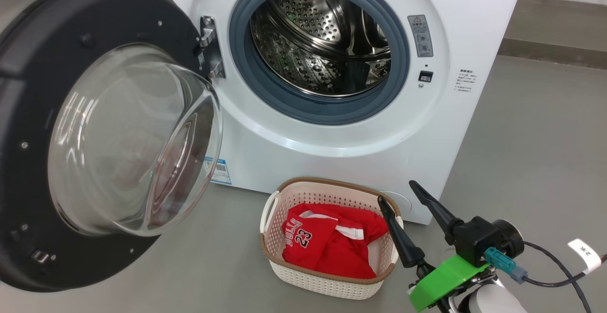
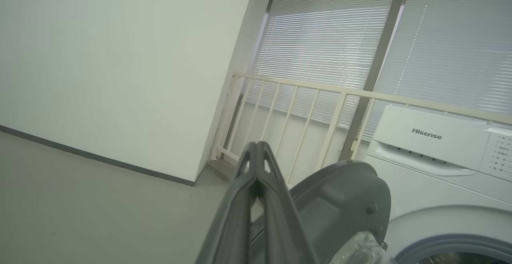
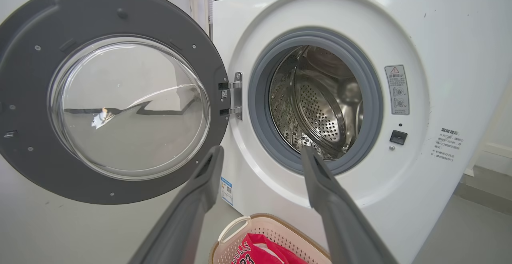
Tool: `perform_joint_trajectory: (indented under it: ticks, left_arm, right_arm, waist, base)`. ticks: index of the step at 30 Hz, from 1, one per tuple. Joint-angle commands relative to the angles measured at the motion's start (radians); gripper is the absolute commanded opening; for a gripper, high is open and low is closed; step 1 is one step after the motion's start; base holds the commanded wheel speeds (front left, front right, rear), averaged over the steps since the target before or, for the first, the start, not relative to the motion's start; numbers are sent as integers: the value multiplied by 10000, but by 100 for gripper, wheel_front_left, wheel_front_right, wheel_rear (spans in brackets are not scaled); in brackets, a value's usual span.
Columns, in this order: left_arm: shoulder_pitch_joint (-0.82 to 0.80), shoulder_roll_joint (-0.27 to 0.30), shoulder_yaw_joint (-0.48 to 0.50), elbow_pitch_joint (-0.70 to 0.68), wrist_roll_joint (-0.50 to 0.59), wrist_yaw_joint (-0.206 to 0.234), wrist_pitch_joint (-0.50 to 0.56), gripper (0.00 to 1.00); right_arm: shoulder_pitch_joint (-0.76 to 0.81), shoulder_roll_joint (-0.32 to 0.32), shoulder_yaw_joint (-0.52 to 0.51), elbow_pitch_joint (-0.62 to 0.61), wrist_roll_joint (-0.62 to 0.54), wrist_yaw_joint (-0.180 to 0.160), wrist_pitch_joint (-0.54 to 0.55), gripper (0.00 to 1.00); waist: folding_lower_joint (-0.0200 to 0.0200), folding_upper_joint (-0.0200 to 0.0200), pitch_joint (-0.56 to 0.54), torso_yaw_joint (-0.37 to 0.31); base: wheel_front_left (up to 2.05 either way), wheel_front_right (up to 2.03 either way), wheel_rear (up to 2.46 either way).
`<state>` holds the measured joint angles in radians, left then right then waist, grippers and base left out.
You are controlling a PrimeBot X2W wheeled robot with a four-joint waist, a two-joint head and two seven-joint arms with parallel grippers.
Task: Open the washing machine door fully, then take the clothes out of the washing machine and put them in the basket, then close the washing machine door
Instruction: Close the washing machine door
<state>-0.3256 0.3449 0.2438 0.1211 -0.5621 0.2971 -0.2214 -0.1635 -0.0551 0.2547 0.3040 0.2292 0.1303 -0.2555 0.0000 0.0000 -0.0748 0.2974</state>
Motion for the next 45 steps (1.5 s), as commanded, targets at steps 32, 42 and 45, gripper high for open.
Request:
perform_joint_trajectory:
  ticks: [32,42,45]
  left_arm:
    - [-3719,-20,2451,5545,-6074,-1488,5951,0]
    - [-2860,-480,2196,4534,-6153,-1413,6601,0]
    - [-2623,-686,2268,4155,-6303,-1348,6709,0]
  right_arm:
    - [-195,25,226,-32,-114,4,-63,100]
    - [-93,31,173,-65,-31,4,-63,100]
    - [-76,34,165,-81,8,4,-63,100]
  waist:
    - [0,0,-44,-99]
    - [0,0,-77,-61]
    - [0,0,-69,-56]
  base:
    - [0,0,0]
    - [0,0,0]
    - [0,0,0]
